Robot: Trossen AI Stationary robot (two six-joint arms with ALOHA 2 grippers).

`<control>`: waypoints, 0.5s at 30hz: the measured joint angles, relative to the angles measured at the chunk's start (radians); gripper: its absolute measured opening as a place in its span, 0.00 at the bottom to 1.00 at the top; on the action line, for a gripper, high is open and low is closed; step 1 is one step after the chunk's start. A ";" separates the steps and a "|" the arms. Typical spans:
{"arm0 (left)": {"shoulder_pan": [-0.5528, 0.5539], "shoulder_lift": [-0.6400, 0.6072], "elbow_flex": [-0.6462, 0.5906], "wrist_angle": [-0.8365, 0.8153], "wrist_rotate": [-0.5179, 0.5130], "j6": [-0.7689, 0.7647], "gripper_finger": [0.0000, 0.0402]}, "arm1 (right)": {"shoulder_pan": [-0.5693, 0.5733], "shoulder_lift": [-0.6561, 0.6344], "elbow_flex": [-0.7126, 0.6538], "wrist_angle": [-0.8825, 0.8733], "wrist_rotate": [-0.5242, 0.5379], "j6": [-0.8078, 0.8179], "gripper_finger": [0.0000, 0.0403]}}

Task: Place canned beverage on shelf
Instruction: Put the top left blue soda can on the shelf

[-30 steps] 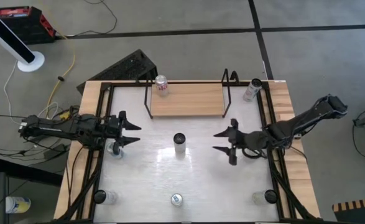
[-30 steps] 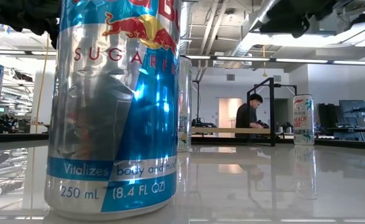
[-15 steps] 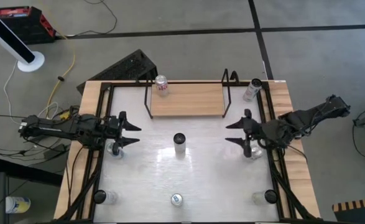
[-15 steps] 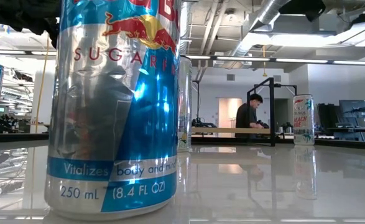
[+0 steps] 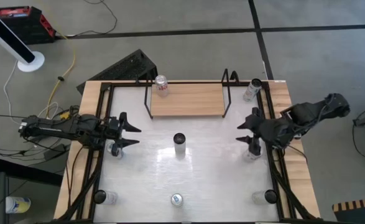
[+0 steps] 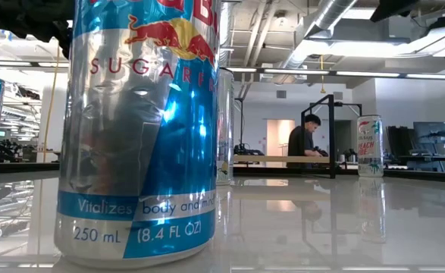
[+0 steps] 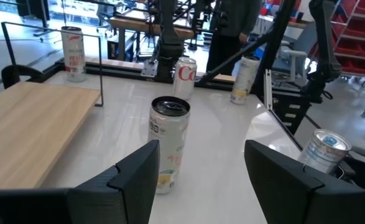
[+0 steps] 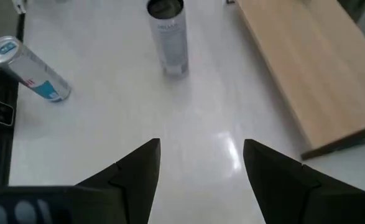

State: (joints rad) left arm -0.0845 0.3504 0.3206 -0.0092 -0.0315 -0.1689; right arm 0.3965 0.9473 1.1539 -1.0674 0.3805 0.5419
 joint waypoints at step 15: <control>0.000 0.000 0.000 0.000 0.018 -0.019 0.55 | 0.034 0.101 0.011 -0.202 -0.415 0.554 0.63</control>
State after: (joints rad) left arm -0.0845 0.3504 0.3206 -0.0093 -0.0132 -0.1883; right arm 0.4304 1.0480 1.1645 -1.2692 -0.0347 1.0961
